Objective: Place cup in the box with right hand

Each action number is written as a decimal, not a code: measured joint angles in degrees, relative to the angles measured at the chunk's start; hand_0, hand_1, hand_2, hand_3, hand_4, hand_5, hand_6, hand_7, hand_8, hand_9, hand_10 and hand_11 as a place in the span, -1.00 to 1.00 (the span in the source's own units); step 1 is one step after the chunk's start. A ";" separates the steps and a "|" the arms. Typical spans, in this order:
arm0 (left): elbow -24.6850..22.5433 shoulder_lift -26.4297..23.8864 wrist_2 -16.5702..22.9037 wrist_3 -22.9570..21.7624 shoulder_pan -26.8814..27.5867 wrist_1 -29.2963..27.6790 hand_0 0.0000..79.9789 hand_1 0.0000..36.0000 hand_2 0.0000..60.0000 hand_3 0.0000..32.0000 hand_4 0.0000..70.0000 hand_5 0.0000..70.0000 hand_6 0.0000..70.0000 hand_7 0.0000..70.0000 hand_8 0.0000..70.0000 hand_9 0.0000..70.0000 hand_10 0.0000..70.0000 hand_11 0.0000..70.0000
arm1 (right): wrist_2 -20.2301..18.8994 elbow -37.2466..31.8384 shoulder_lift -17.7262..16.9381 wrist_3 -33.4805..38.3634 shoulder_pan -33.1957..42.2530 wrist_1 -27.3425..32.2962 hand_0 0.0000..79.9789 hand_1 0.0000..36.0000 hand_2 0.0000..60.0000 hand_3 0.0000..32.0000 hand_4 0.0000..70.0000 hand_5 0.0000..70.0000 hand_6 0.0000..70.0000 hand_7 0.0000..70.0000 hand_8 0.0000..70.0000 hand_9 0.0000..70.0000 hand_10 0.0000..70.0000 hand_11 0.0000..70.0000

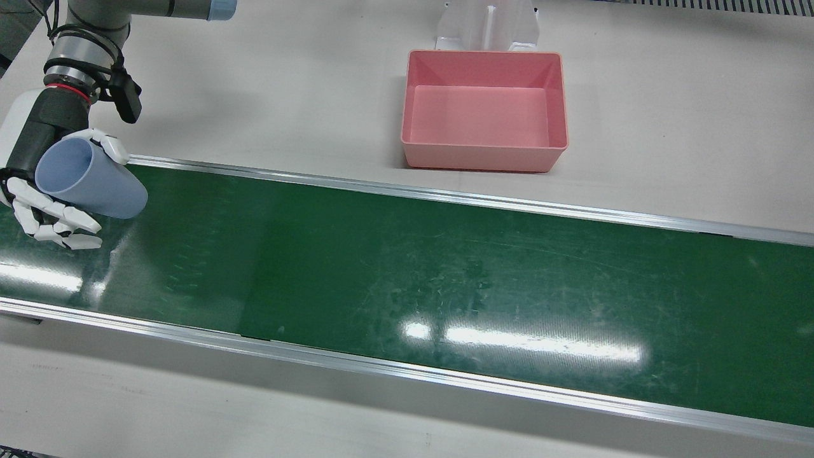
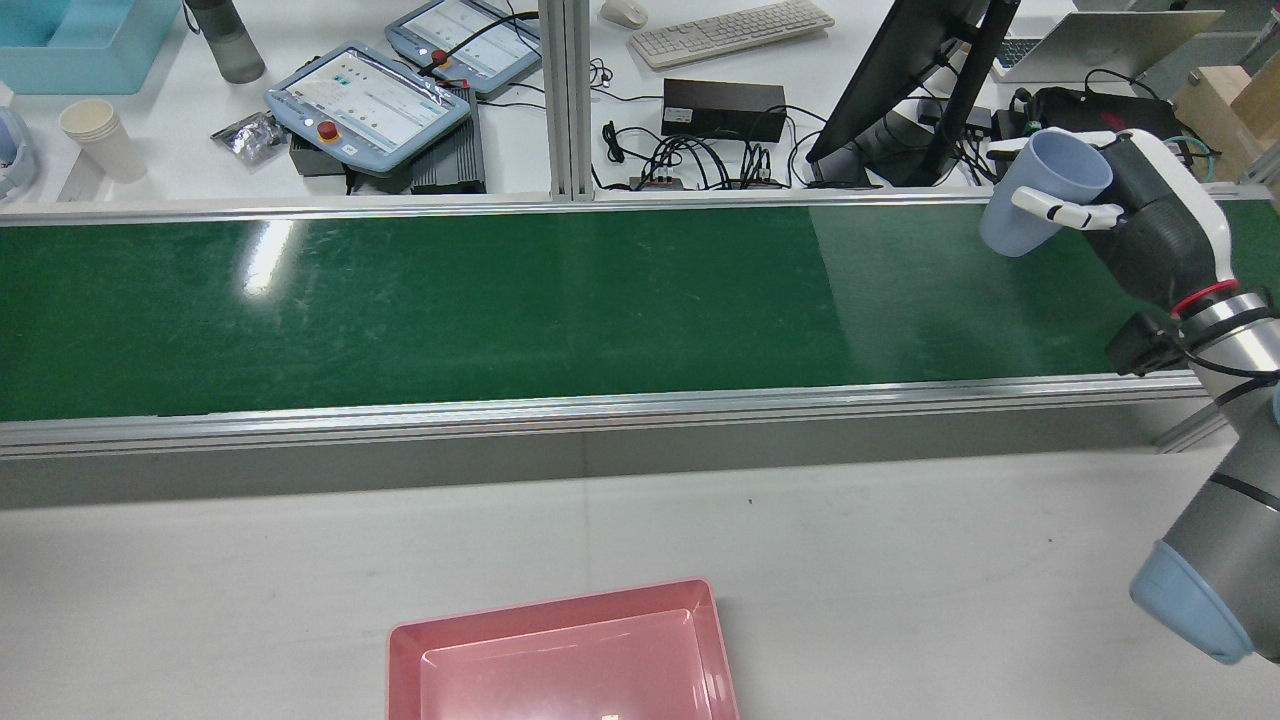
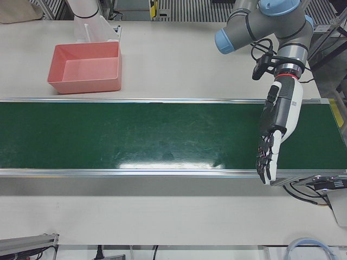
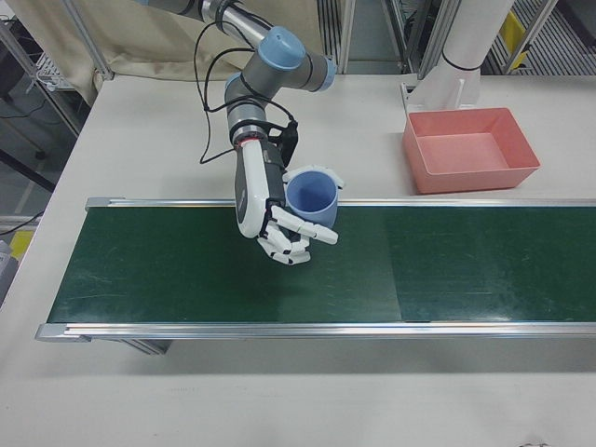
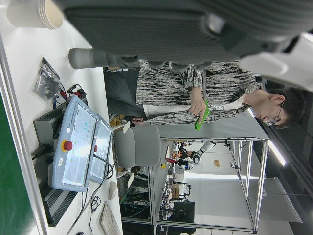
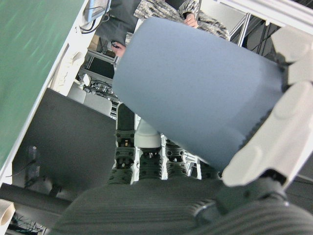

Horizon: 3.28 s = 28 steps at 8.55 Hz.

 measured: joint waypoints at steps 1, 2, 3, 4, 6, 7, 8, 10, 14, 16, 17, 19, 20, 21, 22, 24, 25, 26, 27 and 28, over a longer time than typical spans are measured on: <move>0.00 0.00 0.00 0.00 0.00 0.00 -1.00 -1.00 -1.00 -1.00 -1.00 -1.00 -1.00 -1.00 -1.00 -1.00 -1.00 -1.00 | -0.10 4.02 -1.06 -1.97 -1.11 -0.03 0.05 -0.31 0.63 -1.00 0.96 -0.79 0.04 1.00 0.64 1.00 -0.25 0.07; -0.02 0.00 0.00 0.00 0.00 0.00 -1.00 -1.00 -1.00 -1.00 -1.00 -1.00 -1.00 -1.00 -1.00 -1.00 -1.00 -1.00 | -0.11 8.15 -1.79 -4.21 -3.04 -0.26 0.05 -0.32 0.62 -1.00 1.00 -0.79 0.04 1.00 0.64 1.00 -0.25 0.05; -0.05 0.00 0.00 0.00 0.00 0.00 -1.00 -1.00 -1.00 -1.00 -1.00 -1.00 -1.00 -1.00 -1.00 -1.00 -1.00 -1.00 | -0.09 11.58 -2.06 -6.06 -5.54 -1.69 0.05 -0.34 0.56 -1.00 0.93 -0.79 0.03 1.00 0.63 1.00 -0.25 0.07; -0.08 0.00 0.00 0.00 0.00 0.00 -1.00 -1.00 -1.00 -1.00 -1.00 -1.00 -1.00 -1.00 -1.00 -1.00 -1.00 -1.00 | 0.03 14.92 -1.98 -7.95 -8.92 -3.83 0.04 -0.36 0.50 -1.00 0.85 -0.79 0.01 1.00 0.63 1.00 -0.24 0.08; -0.08 0.00 0.00 0.00 0.00 0.03 -1.00 -1.00 -1.00 -1.00 -1.00 -1.00 -1.00 -1.00 -1.00 -1.00 -1.00 -1.00 | 0.59 19.56 -1.64 -12.70 -16.88 -6.22 0.04 -0.40 0.44 -1.00 0.82 -0.79 0.00 1.00 0.63 1.00 -0.25 0.07; -0.09 0.00 0.00 0.00 0.00 0.04 -1.00 -1.00 -1.00 -1.00 -1.00 -1.00 -1.00 -1.00 -1.00 -1.00 -1.00 -1.00 | 0.81 20.51 -0.86 -15.07 -21.10 -6.56 0.04 -0.41 0.42 -1.00 0.83 -0.79 0.00 1.00 0.63 1.00 -0.25 0.06; -0.09 0.00 0.00 0.00 0.00 0.06 -1.00 -1.00 -1.00 -1.00 -1.00 -1.00 -1.00 -1.00 -1.00 -1.00 -1.00 -1.00 | 1.68 20.90 -0.02 -17.20 -25.29 -6.68 0.04 -0.41 0.39 -1.00 0.85 -0.79 0.00 1.00 0.63 1.00 -0.26 0.05; -0.09 0.00 0.00 0.00 0.00 0.03 -1.00 -1.00 -1.00 -1.00 -1.00 -1.00 -1.00 -1.00 -1.00 -1.00 -1.00 -1.00 | 6.85 20.96 2.14 -21.65 -36.50 -6.70 0.03 -0.44 0.34 -1.00 0.78 -0.80 -0.02 1.00 0.60 1.00 -0.25 0.06; -0.01 0.00 0.00 0.00 0.00 0.00 -1.00 -1.00 -1.00 -1.00 -1.00 -1.00 -1.00 -1.00 -1.00 -1.00 -1.00 -1.00 | 11.99 18.88 4.43 -26.69 -47.64 -6.48 0.16 -0.41 -0.82 -1.00 -0.68 -0.83 -0.51 1.00 -0.15 0.47 -0.73 -0.60; -0.03 0.00 0.00 0.00 0.00 0.03 -1.00 -1.00 -1.00 -1.00 -1.00 -1.00 -1.00 -1.00 -1.00 -1.00 -1.00 -1.00 | 12.20 18.18 4.60 -27.16 -48.78 -6.46 0.16 -0.32 -1.00 -0.96 -1.00 -0.88 -1.00 -1.00 -0.89 -0.83 -1.00 -1.00; -0.02 0.00 0.00 0.00 0.00 0.02 -1.00 -1.00 -1.00 -1.00 -1.00 -1.00 -1.00 -1.00 -1.00 -1.00 -1.00 -1.00 | 12.20 17.97 4.54 -27.27 -48.99 -6.48 0.16 -0.31 -1.00 -0.94 -1.00 -0.88 -1.00 -1.00 -0.87 -0.83 -1.00 -1.00; -0.01 0.00 0.00 0.00 0.00 0.00 -1.00 -1.00 -1.00 -1.00 -1.00 -1.00 -1.00 -1.00 -1.00 -1.00 -1.00 -1.00 | 12.16 17.70 4.35 -27.28 -49.07 -6.50 0.16 -0.29 -1.00 -0.76 -1.00 -0.87 -0.99 -1.00 -0.80 -0.76 -1.00 -1.00; 0.00 0.00 0.00 0.00 0.00 0.00 -1.00 -1.00 -1.00 -1.00 -1.00 -1.00 -1.00 -1.00 -1.00 -1.00 -1.00 -1.00 | 12.11 17.70 4.19 -27.16 -48.96 -6.50 0.16 -0.29 -1.00 -0.70 -1.00 -0.87 -0.98 -1.00 -0.79 -0.74 -1.00 -1.00; 0.00 0.00 0.00 0.00 0.00 0.00 -1.00 -1.00 -1.00 -1.00 -1.00 -1.00 -1.00 -1.00 -1.00 -1.00 -1.00 -1.00 | 12.07 17.84 4.09 -26.99 -48.72 -6.51 0.16 -0.28 -0.98 -0.65 -1.00 -0.86 -0.98 -0.98 -0.77 -0.73 -1.00 -1.00; 0.00 0.00 0.00 0.00 0.00 0.00 -1.00 -1.00 -1.00 -1.00 -1.00 -1.00 -1.00 -1.00 -1.00 -1.00 -1.00 -1.00 | 11.97 18.17 4.05 -26.79 -48.10 -6.50 0.16 -0.29 -0.96 -0.65 -1.00 -0.86 -0.97 -0.94 -0.76 -0.72 -1.00 -1.00; 0.00 0.00 0.00 0.00 0.00 0.00 -1.00 -1.00 -1.00 -1.00 -1.00 -1.00 -1.00 -1.00 -1.00 -1.00 -1.00 -1.00 | 11.45 19.58 3.88 -25.68 -45.73 -6.53 0.15 -0.28 -0.90 -0.65 -1.00 -0.86 -0.96 -0.87 -0.75 -0.69 -1.00 -1.00; 0.00 0.00 0.00 0.00 0.00 0.00 -1.00 -1.00 -1.00 -1.00 -1.00 -1.00 -1.00 -1.00 -1.00 -1.00 -1.00 -1.00 | 11.25 21.60 3.05 -24.82 -43.36 -6.63 0.15 -0.28 -0.87 -0.78 -1.00 -0.86 -0.94 -0.82 -0.74 -0.68 -1.00 -1.00; 0.00 0.00 0.00 0.00 0.00 0.00 -1.00 -1.00 -1.00 -1.00 -1.00 -1.00 -1.00 -1.00 -1.00 -1.00 -1.00 -1.00 | 11.12 23.60 1.24 -23.03 -40.56 -6.70 0.15 -0.29 -0.84 -0.99 -1.00 -0.87 -0.92 -0.74 -0.73 -0.66 -1.00 -1.00; 0.00 0.00 0.00 0.00 0.00 0.00 -1.00 -1.00 -1.00 -1.00 -1.00 -1.00 -1.00 -1.00 -1.00 -1.00 -1.00 -1.00 | 10.29 24.94 -1.61 -19.60 -36.85 -6.74 0.14 -0.30 -0.82 -1.00 -1.00 -0.87 -0.91 -0.72 -0.73 -0.65 -1.00 -1.00; 0.00 0.00 0.00 0.00 0.00 0.00 -1.00 -1.00 -1.00 -1.00 -1.00 -1.00 -1.00 -1.00 -1.00 -1.00 -1.00 -1.00 | 7.77 25.35 -4.32 -15.95 -32.07 -6.76 0.14 -0.32 -0.83 -1.00 -1.00 -0.87 -0.90 -0.70 -0.73 -0.64 -1.00 -1.00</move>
